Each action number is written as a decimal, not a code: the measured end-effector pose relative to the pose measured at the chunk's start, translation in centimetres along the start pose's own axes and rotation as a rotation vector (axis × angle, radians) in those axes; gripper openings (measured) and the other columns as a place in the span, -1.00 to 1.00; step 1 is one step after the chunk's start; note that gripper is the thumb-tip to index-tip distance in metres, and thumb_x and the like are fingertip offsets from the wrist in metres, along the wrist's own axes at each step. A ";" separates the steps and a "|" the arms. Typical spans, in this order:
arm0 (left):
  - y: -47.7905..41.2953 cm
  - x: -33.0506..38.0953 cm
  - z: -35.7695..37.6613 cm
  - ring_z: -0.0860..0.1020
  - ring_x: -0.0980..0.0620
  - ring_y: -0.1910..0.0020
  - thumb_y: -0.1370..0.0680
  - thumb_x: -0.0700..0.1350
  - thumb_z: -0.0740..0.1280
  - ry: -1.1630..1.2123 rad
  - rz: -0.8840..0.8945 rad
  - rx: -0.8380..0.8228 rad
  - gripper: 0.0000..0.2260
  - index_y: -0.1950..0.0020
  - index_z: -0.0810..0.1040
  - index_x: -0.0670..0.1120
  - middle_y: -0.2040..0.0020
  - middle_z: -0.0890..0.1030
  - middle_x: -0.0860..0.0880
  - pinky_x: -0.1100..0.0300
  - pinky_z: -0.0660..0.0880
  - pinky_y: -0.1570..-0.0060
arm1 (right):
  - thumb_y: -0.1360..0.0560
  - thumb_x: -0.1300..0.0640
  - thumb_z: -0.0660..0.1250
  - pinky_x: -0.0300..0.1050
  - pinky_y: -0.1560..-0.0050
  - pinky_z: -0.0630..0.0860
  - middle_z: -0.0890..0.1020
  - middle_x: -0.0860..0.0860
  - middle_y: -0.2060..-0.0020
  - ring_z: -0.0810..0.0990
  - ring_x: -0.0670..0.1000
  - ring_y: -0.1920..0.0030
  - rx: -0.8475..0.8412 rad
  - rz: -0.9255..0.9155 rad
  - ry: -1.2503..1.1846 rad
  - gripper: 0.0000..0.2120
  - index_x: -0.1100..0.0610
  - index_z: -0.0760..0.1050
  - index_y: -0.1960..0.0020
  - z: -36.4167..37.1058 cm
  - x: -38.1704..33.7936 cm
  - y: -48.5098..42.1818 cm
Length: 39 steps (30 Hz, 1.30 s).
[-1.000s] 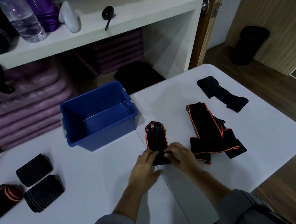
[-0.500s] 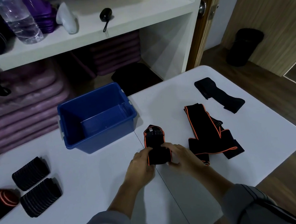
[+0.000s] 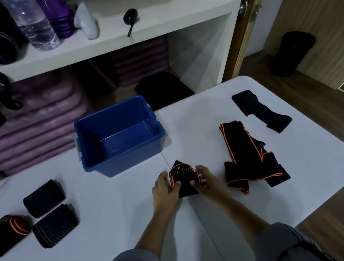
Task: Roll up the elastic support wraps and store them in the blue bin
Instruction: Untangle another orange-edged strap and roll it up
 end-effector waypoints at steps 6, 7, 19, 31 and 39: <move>0.6 -0.2 -0.5 0.53 -0.05 -0.09 -0.51 -0.18 0.31 0.158 -0.160 0.023 -0.72 -0.22 0.46 -0.02 -0.12 0.58 -0.06 0.02 0.47 -0.17 | -0.32 -0.16 0.26 -0.01 -0.04 0.54 0.52 -0.03 -0.05 0.56 0.06 -0.03 -0.077 -0.070 -0.008 -0.48 0.09 0.44 -0.19 1.0 -0.6 -0.8; 1.0 -0.3 -1.0 0.52 -0.03 -0.09 -0.52 -0.18 0.30 0.188 -0.183 0.027 -0.73 -0.20 0.45 0.00 -0.11 0.57 -0.05 0.04 0.48 -0.16 | -0.29 -0.20 0.24 -0.01 -0.05 0.53 0.51 -0.02 -0.06 0.55 0.07 -0.03 -0.095 -0.071 -0.019 -0.46 0.06 0.43 -0.17 1.3 -0.8 -0.8; 10.7 -7.4 -13.7 0.54 0.03 0.04 -0.49 -0.34 0.27 0.541 -0.313 0.472 -0.72 -0.12 0.50 -0.04 0.01 0.59 -0.03 0.22 0.44 0.12 | -0.43 0.09 0.40 -0.17 -0.18 0.47 0.44 0.00 -0.17 0.48 -0.04 -0.16 -0.575 -0.268 -0.045 -0.64 -0.20 0.35 -0.12 14.0 -10.2 3.5; 16.3 -18.4 -27.9 0.54 0.01 0.08 -0.49 -0.36 0.26 0.488 -0.336 0.586 -0.73 -0.12 0.47 -0.09 0.03 0.57 -0.08 0.22 0.46 0.19 | -0.40 0.00 0.36 0.02 -0.22 0.47 0.46 -0.06 -0.15 0.47 -0.02 -0.18 -0.688 -0.341 0.012 -0.63 -0.13 0.38 -0.18 30.6 -18.2 10.2; 14.8 -24.5 -33.3 0.51 -0.05 -0.14 -0.54 -0.23 0.26 0.333 -0.335 0.586 -0.70 -0.26 0.43 -0.05 -0.19 0.50 -0.10 -0.03 0.47 -0.18 | -0.48 0.09 0.34 0.00 -0.29 0.41 0.45 -0.04 -0.22 0.43 -0.02 -0.24 -0.651 -0.343 0.045 -0.64 -0.03 0.38 -0.25 38.2 -21.6 10.6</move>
Point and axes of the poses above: each hand's wrist, its own y-axis away from the middle knuckle, its own z-axis out of the palm, x = y × z, the point moved 5 cm from there along -y, towards the middle knuckle
